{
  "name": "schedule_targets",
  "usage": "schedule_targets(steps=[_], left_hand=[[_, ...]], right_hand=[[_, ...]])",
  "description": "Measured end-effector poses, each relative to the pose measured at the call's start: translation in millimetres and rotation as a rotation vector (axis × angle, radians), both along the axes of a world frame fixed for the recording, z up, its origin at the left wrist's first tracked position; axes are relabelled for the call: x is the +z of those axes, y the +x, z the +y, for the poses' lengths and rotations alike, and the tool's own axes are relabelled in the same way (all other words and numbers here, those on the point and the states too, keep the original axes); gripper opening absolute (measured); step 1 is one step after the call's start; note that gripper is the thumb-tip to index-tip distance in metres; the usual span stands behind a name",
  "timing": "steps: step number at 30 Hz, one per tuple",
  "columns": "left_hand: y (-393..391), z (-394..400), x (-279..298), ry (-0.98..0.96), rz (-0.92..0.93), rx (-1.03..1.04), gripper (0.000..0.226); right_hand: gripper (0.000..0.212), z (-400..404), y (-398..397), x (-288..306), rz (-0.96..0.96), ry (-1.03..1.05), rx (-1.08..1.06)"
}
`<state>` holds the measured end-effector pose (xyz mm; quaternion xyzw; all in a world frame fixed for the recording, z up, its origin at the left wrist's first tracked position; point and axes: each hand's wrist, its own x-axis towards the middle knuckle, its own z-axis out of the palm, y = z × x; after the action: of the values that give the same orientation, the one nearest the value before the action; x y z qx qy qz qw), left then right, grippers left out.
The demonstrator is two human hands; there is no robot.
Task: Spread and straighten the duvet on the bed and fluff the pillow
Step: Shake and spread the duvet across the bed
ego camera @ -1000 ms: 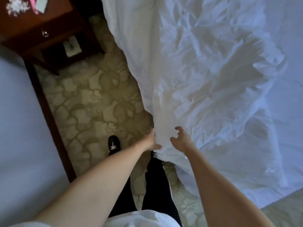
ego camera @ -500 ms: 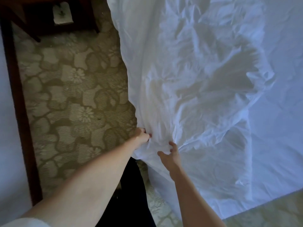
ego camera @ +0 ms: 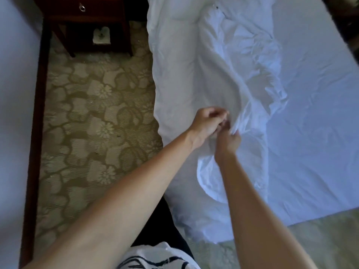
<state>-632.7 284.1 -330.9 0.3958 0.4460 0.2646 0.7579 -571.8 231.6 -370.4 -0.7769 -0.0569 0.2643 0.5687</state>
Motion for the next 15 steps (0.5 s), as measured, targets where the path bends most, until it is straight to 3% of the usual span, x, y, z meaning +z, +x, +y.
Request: schedule_targets(steps=[1, 3, 7, 9, 11, 14, 15], left_hand=[[-7.9, -11.1, 7.5, 0.057, 0.072, 0.024, 0.015], [-23.8, -33.1, 8.1, 0.146, 0.221, -0.015, 0.046], [-20.1, -91.4, 6.0, 0.229, 0.350, -0.526, 0.116], [3.6, -125.5, 12.3, 0.380, 0.324, -0.632, 0.128], [29.0, -153.7, 17.4, 0.453, 0.310, -0.486, 0.115], [49.2, -170.0, 32.0, 0.373, 0.337, -0.248, 0.053], [53.4, -171.2, 35.6, 0.407, 0.337, -0.254, 0.046]], right_hand=[[0.014, -4.5, 13.7, 21.1, -0.018, 0.032, -0.013], [0.022, -16.9, 40.3, 59.5, 0.004, 0.098, -0.077], [0.015, -50.4, 66.6, 127.5, 0.158, 0.194, -0.117], [0.015, -69.1, 66.8, 147.1, 0.239, 0.212, -0.091], [0.013, -85.5, 66.7, 157.8, 0.285, 0.207, -0.086], [0.010, -108.3, 73.6, 165.4, 0.322, 0.197, -0.101], [0.008, -115.3, 76.9, 165.3, 0.334, 0.191, -0.106]])
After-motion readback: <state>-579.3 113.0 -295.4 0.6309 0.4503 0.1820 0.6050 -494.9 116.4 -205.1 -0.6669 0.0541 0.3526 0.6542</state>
